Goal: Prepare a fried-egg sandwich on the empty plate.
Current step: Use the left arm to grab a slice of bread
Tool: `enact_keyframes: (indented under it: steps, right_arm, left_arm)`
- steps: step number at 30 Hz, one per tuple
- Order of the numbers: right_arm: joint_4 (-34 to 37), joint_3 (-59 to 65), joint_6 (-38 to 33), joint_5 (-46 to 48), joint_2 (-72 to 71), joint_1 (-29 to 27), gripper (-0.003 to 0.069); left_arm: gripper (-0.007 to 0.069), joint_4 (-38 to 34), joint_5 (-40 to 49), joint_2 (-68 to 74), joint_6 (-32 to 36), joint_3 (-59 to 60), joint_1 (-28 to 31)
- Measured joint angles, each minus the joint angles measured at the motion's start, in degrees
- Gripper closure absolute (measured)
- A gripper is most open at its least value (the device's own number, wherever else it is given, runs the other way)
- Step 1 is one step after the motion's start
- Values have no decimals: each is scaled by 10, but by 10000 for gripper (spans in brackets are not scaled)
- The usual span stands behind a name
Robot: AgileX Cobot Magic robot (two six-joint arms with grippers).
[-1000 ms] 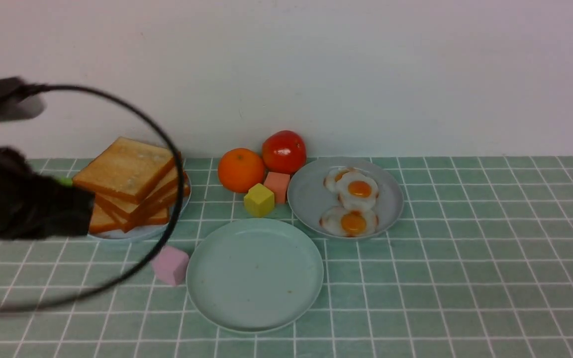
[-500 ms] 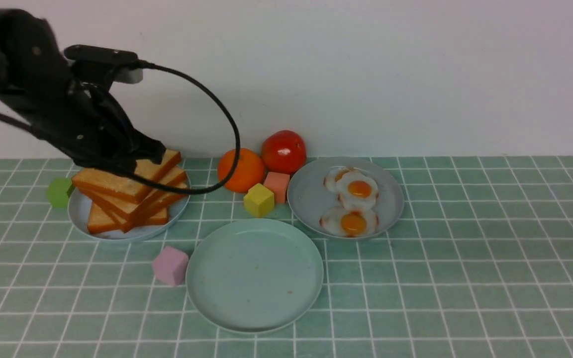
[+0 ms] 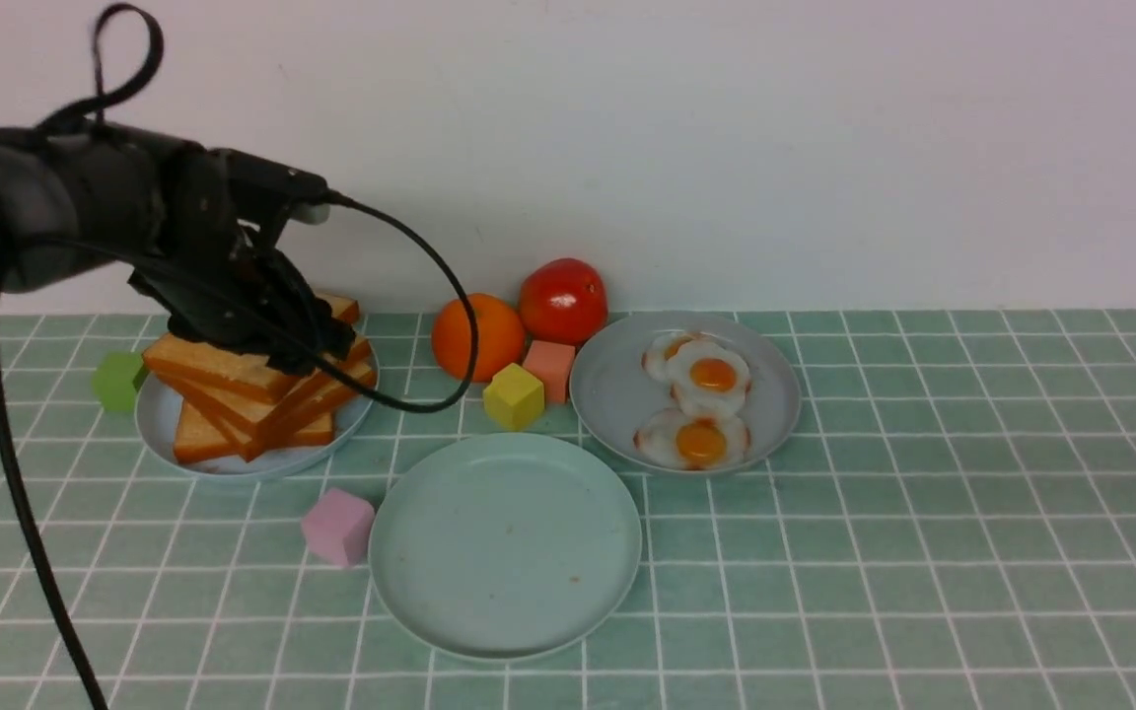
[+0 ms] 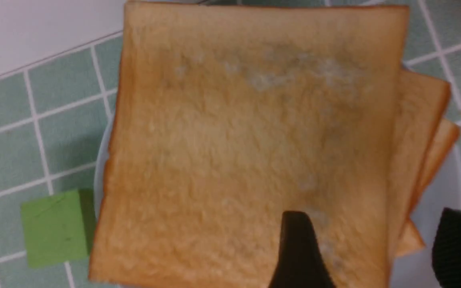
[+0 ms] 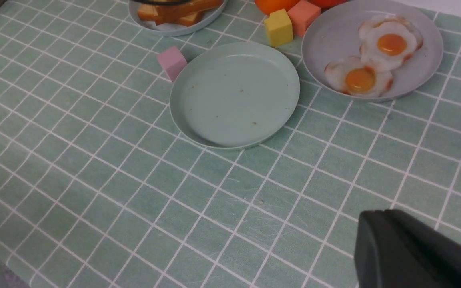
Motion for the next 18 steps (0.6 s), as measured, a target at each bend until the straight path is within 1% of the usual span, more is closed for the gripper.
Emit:
enact_keyframes:
  steps: [2, 4, 6, 7, 8, 9, 11, 13, 16, 18]
  right_arm:
    - [3, 0, 0, 0, 0, 0, 650]
    - [4, 0, 0, 0, 0, 0, 650]
    - [4, 0, 0, 0, 0, 0, 648]
    - [5, 0, 0, 0, 0, 0, 648]
    - [6, 0, 0, 0, 0, 0, 648]
    - [6, 0, 0, 0, 0, 0, 648]
    - [7, 0, 0, 1, 0, 0, 645]
    - [7, 0, 0, 1, 0, 0, 645]
    - [8, 0, 0, 1, 0, 0, 642]
    - [8, 0, 0, 1, 0, 0, 639]
  left_arm:
    - [208, 5, 2, 13, -5, 0, 0]
    - [253, 10, 5, 18, -6, -3, 0]
    - [322, 15, 9, 19, -6, -5, 0]
    - [340, 15, 9, 19, -6, -5, 0]
    - [427, 15, 11, 19, -6, -6, 0]
    - [427, 15, 11, 19, -6, -6, 0]
    - [571, 15, 16, 19, -6, -7, -2]
    - [604, 15, 19, 16, -6, -7, -2]
    - [603, 15, 28, 2, -6, -6, -2]
    - [603, 15, 49, -28, -6, -4, -4]
